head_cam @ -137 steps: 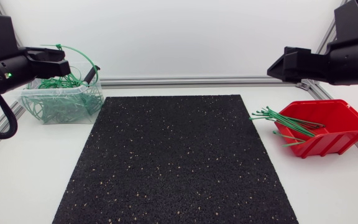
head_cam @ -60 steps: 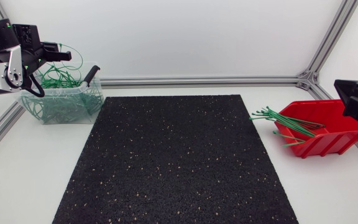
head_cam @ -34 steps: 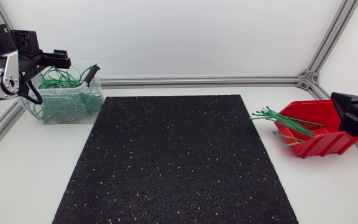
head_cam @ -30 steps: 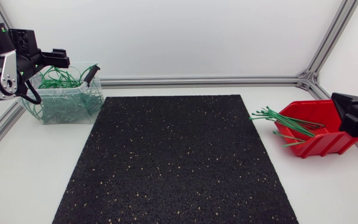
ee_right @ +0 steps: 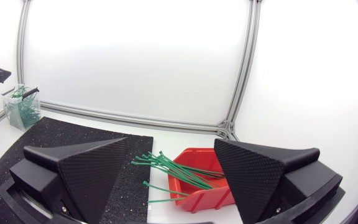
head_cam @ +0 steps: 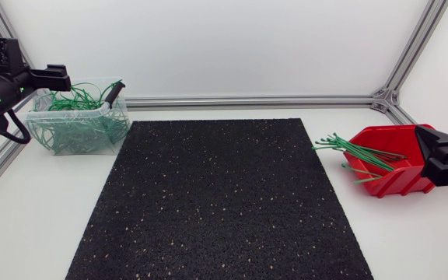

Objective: Take a green cable tie from the red box, thread the tail through the head to close it, then place it in the transparent bin on the left.

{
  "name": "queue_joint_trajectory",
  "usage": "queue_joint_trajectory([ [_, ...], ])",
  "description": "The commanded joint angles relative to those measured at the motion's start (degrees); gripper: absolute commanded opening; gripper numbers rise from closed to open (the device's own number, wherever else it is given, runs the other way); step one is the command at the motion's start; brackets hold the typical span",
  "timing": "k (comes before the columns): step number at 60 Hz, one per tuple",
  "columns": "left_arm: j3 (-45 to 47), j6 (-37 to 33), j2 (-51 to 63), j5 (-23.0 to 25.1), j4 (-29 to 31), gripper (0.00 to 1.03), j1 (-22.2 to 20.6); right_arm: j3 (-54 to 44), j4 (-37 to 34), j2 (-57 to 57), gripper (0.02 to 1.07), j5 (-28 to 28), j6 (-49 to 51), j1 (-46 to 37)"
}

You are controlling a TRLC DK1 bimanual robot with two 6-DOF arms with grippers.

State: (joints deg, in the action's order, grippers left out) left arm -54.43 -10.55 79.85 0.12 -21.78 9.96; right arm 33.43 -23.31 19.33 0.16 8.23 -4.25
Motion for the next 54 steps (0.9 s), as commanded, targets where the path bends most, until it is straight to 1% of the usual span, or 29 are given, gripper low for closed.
queue_joint_trajectory([
  [1,3.5,0.4,-2.1,0.5,1.5,1.0,-0.5,-2.5,1.2,-2.1,1.02,-0.1,1.4,-0.4],
  [11,10.4,1.6,-8.3,0.6,3.0,1.0,-2.2,-5.1,2.0,-5.0,1.02,-0.3,1.2,-0.4],
  [22,16.5,2.3,-14.9,0.7,4.6,1.0,-4.1,-10.7,6.3,-7.9,1.02,-0.2,-0.7,0.6],
  [42,24.9,4.0,-25.4,3.6,5.9,1.0,-3.6,-20.9,13.9,-13.0,1.02,-0.2,-4.1,2.2],
  [47,27.5,4.5,-29.2,3.6,6.0,1.0,-3.9,-23.7,16.0,-14.4,1.02,-0.2,-5.0,2.7],
  [54,30.2,5.0,-33.9,3.7,7.5,1.0,-4.2,-27.2,18.6,-16.2,1.02,-0.2,-6.1,3.2],
])
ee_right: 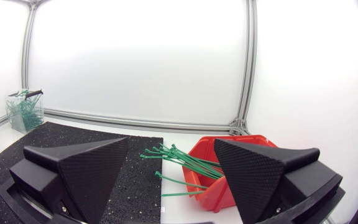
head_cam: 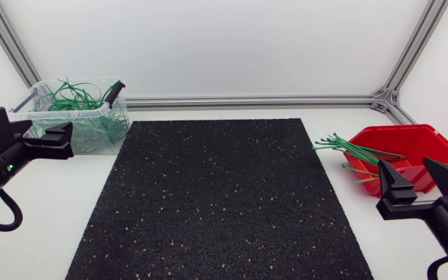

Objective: Take a green cable tie from the red box, thread the tail through the head to close it, then place it in the transparent bin on the left.

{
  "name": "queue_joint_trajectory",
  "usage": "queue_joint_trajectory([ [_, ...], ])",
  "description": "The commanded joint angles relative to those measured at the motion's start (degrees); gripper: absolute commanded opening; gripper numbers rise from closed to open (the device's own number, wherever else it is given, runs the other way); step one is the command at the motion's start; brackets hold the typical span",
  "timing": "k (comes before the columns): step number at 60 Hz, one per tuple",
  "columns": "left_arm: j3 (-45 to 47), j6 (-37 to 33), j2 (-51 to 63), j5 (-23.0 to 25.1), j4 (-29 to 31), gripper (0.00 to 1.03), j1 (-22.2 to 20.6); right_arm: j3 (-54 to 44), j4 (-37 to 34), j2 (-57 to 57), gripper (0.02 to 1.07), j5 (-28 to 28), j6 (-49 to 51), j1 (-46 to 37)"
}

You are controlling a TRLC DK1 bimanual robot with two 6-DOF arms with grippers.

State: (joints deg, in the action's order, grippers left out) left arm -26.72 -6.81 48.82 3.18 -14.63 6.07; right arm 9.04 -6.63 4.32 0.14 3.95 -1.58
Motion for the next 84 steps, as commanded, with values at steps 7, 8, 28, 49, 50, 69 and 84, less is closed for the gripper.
queue_joint_trajectory([
  [7,5.0,2.2,-7.5,0.6,1.4,1.0,-0.4,-6.5,4.7,-3.0,1.02,-0.1,-3.1,1.2],
  [8,5.3,2.3,-8.0,0.6,1.5,1.0,-0.4,-6.9,5.1,-3.3,1.02,-0.1,-3.2,1.2],
  [28,11.8,4.4,-22.0,0.4,5.7,1.0,-1.9,-9.0,6.6,-4.3,1.02,-0.1,-3.9,1.6],
  [49,17.9,5.4,-32.9,-1.1,9.4,1.0,-3.6,-9.0,6.6,-4.3,1.02,-0.1,-3.9,1.6],
  [50,18.1,5.4,-33.4,-1.1,9.5,1.0,-3.6,-9.0,6.6,-4.3,1.02,-0.1,-3.9,1.6],
  [69,23.8,6.3,-43.6,-2.5,12.9,1.0,-5.2,-9.0,6.6,-4.3,1.02,-0.1,-3.9,1.6],
  [84,26.7,6.8,-48.8,-3.2,14.6,1.0,-6.1,-9.0,6.6,-4.3,1.02,-0.1,-3.9,1.6],
])
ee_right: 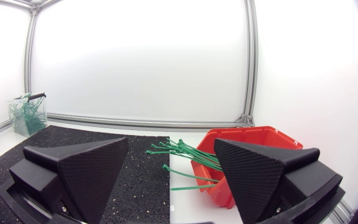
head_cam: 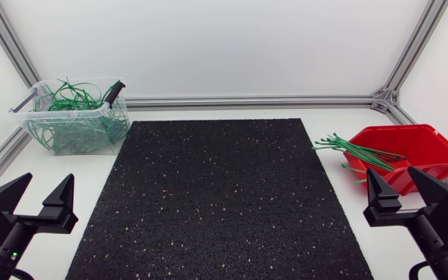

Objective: Take a green cable tie from the red box, thread the tail through the head to close it, then place it in the transparent bin on the left.

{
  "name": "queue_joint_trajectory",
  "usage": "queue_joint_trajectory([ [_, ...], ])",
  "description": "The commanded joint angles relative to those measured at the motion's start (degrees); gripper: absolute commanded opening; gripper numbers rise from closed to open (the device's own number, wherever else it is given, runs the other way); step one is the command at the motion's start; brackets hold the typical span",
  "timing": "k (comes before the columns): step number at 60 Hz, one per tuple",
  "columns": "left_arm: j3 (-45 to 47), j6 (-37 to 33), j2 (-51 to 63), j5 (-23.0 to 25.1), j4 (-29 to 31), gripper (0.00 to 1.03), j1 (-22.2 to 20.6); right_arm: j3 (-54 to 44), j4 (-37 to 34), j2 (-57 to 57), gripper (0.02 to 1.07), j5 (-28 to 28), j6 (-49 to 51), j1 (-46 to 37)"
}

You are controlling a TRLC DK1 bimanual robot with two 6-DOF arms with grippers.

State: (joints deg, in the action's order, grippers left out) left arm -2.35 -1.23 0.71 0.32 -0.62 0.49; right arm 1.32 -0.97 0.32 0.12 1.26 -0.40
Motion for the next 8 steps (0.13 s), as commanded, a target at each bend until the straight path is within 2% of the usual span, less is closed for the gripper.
queue_joint_trajectory([
  [1,2.3,1.2,-0.7,-0.3,0.6,1.0,-0.5,-1.3,1.0,-0.3,1.02,-0.1,-1.3,0.4],
  [8,2.3,1.2,-0.7,-0.3,0.6,1.0,-0.5,-1.3,1.0,-0.3,1.02,-0.1,-1.3,0.4],
])
